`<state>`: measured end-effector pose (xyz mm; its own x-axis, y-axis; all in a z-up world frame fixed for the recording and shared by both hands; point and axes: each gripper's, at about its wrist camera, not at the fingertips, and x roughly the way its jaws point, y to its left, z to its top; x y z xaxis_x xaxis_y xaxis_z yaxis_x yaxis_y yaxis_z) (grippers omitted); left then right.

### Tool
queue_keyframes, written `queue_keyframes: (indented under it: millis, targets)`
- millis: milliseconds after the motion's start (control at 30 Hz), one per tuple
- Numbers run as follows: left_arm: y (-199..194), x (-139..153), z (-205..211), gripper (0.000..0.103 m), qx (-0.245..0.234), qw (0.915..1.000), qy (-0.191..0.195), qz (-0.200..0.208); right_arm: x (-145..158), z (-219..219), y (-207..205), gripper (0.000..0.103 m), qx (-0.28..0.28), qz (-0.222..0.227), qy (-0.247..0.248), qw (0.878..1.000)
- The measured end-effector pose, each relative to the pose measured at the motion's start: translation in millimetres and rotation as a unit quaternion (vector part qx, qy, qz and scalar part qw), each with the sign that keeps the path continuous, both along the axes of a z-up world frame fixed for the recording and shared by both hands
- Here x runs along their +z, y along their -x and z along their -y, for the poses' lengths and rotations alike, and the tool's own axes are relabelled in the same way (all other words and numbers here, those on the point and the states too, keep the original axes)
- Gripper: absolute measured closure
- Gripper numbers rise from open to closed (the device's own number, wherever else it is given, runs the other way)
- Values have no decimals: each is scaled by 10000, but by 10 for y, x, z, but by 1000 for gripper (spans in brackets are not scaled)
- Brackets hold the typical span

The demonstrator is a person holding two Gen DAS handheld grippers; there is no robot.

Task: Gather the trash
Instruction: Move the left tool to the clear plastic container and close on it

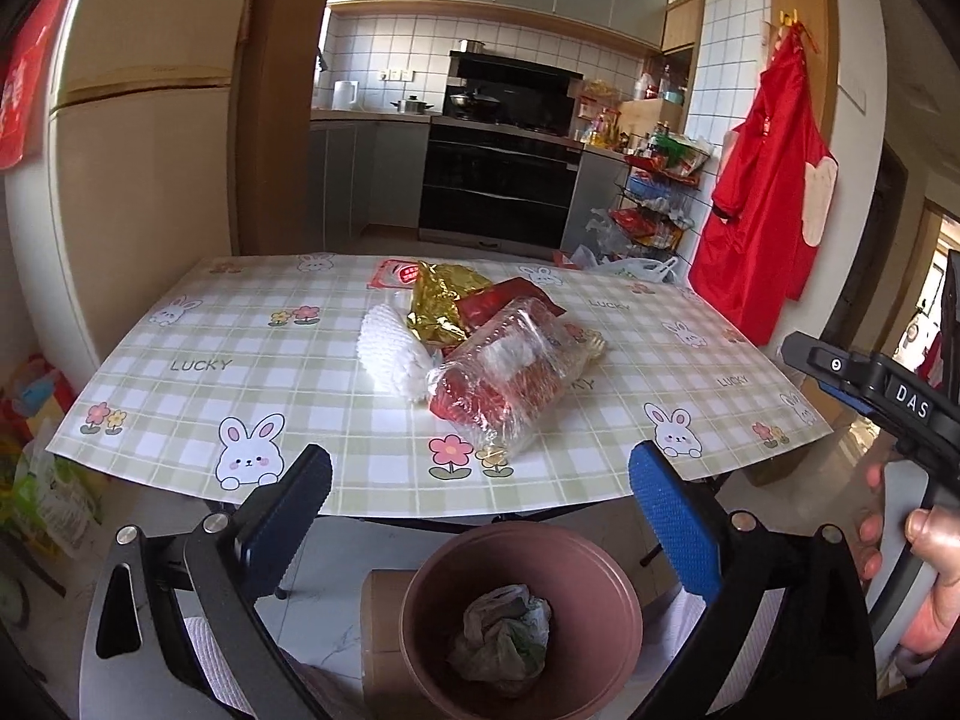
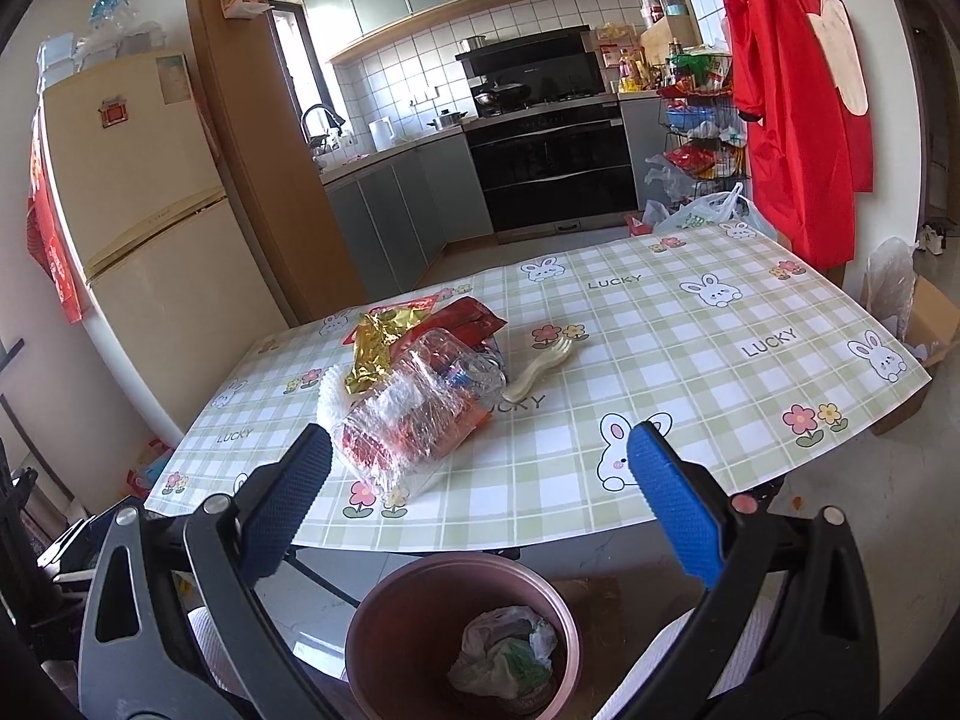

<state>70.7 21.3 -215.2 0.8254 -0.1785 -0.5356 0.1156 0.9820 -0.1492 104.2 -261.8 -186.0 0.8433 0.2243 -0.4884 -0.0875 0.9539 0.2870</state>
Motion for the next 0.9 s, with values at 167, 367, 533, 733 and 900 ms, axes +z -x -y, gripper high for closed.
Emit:
queue_keyframes:
  millis: [167, 367, 533, 733, 900]
  targets:
    - [-5, -42, -117, 6, 198, 9998, 72, -41, -51, -67, -33, 6, 122, -78, 21, 9999]
    - [-31, -136, -221, 6, 280, 9996, 66, -63, -159, -102, -136, 6, 192, -240, 87, 9995]
    - [-101, -274, -331, 6, 350, 9989, 175, -242, -255, -58, -270, 6, 108, -369, 165, 9991]
    - [-347, -431, -369, 12, -130, 9956, 715, -597, -416, -24, -487, 6, 19, -592, 219, 9980]
    - [-778, -545, -294, 29, -458, 9878, 1234, -835, -502, -16, -640, 6, -8, -670, 228, 9975]
